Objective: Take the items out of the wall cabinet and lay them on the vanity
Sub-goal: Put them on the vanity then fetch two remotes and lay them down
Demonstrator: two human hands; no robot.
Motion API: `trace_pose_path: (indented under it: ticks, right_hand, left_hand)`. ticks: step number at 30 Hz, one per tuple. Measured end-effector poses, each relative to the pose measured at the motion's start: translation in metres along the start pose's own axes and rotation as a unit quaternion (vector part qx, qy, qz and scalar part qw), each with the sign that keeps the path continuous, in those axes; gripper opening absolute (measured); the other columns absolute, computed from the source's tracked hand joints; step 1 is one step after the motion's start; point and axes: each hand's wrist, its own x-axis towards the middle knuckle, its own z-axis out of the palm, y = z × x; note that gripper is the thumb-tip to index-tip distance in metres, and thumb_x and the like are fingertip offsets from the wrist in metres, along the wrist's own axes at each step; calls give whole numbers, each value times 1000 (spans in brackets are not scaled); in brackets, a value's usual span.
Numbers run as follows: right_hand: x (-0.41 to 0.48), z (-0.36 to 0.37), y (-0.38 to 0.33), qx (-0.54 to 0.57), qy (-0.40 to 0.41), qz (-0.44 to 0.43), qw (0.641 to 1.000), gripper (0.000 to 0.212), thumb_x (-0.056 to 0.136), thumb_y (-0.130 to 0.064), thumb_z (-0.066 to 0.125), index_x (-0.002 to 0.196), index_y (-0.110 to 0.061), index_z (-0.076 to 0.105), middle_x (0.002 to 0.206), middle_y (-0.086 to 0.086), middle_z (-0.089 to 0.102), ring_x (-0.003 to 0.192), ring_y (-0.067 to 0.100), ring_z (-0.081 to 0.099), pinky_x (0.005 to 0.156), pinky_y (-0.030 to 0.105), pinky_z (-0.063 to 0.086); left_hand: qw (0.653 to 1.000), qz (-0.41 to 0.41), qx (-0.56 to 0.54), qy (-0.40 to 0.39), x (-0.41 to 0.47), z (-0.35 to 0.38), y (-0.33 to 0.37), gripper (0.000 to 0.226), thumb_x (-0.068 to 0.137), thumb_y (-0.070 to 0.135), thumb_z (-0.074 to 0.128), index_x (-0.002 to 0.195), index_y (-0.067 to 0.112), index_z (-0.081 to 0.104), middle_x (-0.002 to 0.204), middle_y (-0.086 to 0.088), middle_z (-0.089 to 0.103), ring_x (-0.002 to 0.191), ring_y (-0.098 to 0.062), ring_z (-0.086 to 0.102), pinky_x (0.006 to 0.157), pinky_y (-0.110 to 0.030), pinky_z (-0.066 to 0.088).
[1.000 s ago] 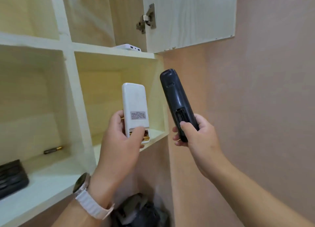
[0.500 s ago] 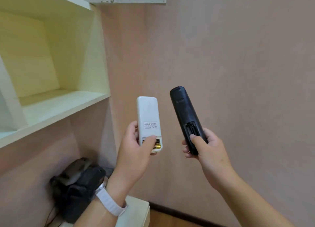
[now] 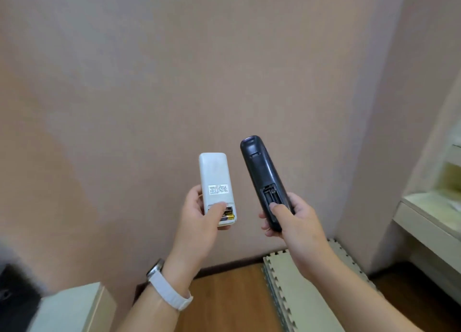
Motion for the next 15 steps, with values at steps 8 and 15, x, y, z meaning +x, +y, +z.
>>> trace_pose_path:
  ticks: [8, 15]
  right_hand:
    - [-63, -202, 4, -1, 174, 4, 985, 16, 95, -8, 50, 98, -16, 63, 78, 12, 68, 62, 16, 60, 60, 30, 53]
    - [-88, -307, 4, 13, 323, 4, 946, 16, 94, -9, 50, 94, -19, 63, 76, 8, 68, 62, 16, 59, 60, 31, 52]
  left_hand:
    - [977, -29, -19, -210, -52, 216, 1, 28, 92, 5, 57, 109, 26, 53, 95, 5, 72, 75, -10, 71, 57, -27, 55]
    - [937, -17, -25, -348, -66, 340, -2, 26, 92, 4, 56, 107, 26, 54, 96, 3, 73, 81, -17, 72, 67, -37, 60]
